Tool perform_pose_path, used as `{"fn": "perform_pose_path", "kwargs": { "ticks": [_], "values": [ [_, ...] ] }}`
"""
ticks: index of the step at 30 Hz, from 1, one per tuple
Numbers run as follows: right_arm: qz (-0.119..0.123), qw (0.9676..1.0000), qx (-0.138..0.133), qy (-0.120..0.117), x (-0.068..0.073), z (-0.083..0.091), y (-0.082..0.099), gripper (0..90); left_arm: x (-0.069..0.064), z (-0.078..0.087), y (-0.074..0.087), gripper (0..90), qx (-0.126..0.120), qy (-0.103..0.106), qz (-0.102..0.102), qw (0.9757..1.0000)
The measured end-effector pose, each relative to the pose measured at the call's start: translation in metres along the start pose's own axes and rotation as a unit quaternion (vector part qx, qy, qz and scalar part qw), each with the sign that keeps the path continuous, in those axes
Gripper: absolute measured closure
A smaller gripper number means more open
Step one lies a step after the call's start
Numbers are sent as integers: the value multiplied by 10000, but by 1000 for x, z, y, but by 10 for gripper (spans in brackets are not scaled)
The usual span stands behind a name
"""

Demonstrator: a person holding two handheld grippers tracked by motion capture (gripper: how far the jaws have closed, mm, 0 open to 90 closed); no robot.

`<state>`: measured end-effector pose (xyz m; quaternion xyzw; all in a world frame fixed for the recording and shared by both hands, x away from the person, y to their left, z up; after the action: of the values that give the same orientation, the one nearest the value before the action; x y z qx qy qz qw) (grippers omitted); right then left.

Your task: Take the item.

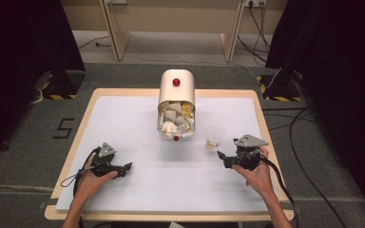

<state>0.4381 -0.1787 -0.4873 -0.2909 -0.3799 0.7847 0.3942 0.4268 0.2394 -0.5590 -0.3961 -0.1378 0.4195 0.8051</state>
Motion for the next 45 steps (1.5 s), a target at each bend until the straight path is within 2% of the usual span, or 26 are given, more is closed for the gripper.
{"fn": "perform_pose_path", "kwargs": {
  "ticks": [8,24,31,37,41,42,45],
  "values": [
    [36,9999,125,-20,5,-5,12,198,0,0,0,99,0,-2,-1,10000],
    [80,9997,224,-74,9,-4,21,196,0,0,0,99,0,-1,-1,10000],
    [46,9994,319,-96,10,-4,29,198,0,0,0,99,-1,-3,-1,10000],
    [-91,9991,381,-184,14,-3,33,205,0,0,0,99,-2,-3,-1,10000],
    [-49,9985,499,-207,16,-4,39,202,0,0,0,99,-2,-2,-1,10000],
    [19,9981,595,-177,17,-4,42,196,0,0,0,99,-1,-1,1,10000],
    [111,9978,638,-150,19,-4,44,197,0,0,0,99,-2,-2,-1,10000]
  ]
}}
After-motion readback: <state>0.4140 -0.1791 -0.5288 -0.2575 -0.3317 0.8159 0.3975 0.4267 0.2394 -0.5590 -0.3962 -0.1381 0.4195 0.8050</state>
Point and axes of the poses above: each handheld gripper's, and its own axes: z roughly backward along the jaws, y roughly out of its underside, x roughly to its left, the point moved 7 cm from there along -z, roughly forward along the jaws, and after that the axes turned 8 degrees about y, right-handed, at the moved point
